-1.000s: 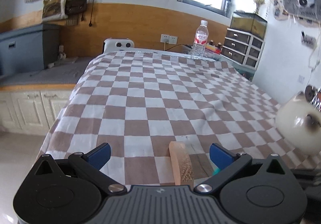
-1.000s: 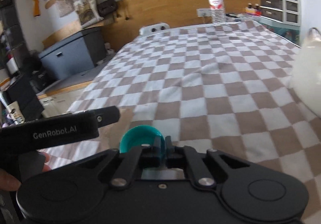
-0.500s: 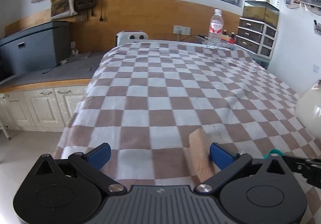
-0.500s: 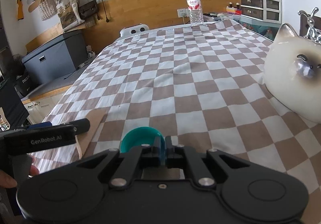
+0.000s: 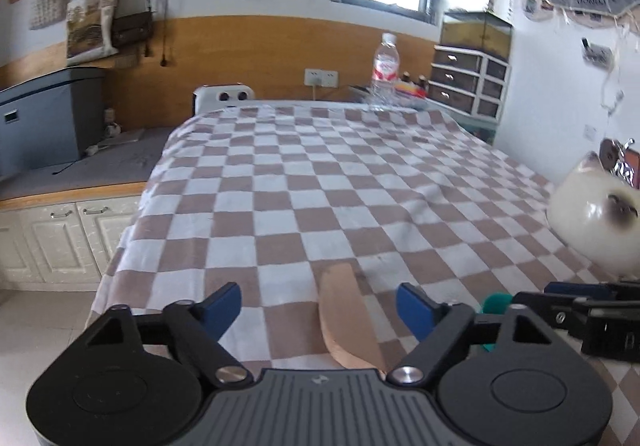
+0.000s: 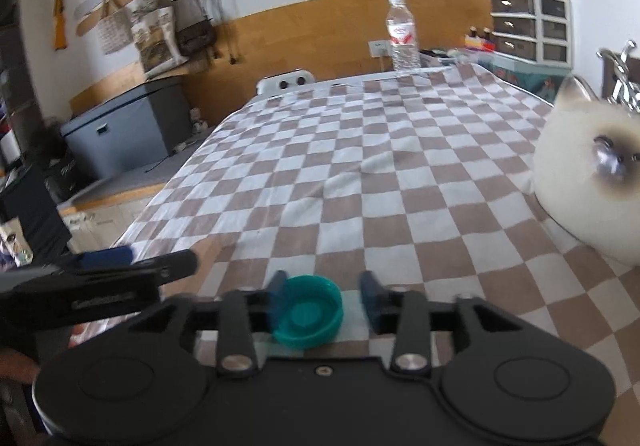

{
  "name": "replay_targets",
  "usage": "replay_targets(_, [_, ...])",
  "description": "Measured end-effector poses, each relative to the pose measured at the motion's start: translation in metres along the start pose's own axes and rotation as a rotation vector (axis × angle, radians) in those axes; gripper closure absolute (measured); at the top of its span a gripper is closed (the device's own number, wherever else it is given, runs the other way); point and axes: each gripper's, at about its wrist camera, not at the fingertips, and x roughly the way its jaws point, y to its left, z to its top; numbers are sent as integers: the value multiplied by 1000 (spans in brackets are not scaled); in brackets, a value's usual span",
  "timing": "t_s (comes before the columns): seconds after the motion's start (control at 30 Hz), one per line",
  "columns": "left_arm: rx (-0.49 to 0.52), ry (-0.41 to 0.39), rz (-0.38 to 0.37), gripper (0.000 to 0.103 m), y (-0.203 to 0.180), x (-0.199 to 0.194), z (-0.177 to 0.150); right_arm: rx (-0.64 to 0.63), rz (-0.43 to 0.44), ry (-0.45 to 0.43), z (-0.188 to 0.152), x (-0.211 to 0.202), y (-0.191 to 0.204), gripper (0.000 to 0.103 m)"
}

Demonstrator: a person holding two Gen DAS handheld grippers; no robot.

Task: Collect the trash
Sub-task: 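Lift the teal cap with the right gripper while the left gripper closes around the wooden stick, then carry the wooden stick and teal cap over the trash bin with both grippers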

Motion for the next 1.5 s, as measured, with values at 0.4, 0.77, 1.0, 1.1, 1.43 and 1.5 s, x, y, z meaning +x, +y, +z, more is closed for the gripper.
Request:
replay_targets(0.4, [64,95,-22,38,-15,21,-1,-196,-66,70,-12,20,31,53])
replay_targets(0.77, [61,81,-4,74,-17,22,0,-186,-74,28,-11,12,33,54])
replay_targets(1.0, [30,79,-22,75,-8,9,-6,-152,-88,7,-7,7,28,54])
replay_targets(1.1, [31,68,-9,75,-6,1,-9,-125,-85,-1,-6,6,25,54])
replay_targets(1.43, [10,29,-38,75,4,-37,-15,-117,-111,-34,-9,-3,24,54])
replay_targets(1.5, [11,20,-30,75,7,-44,-15,-102,-117,-25,-10,-3,24,54])
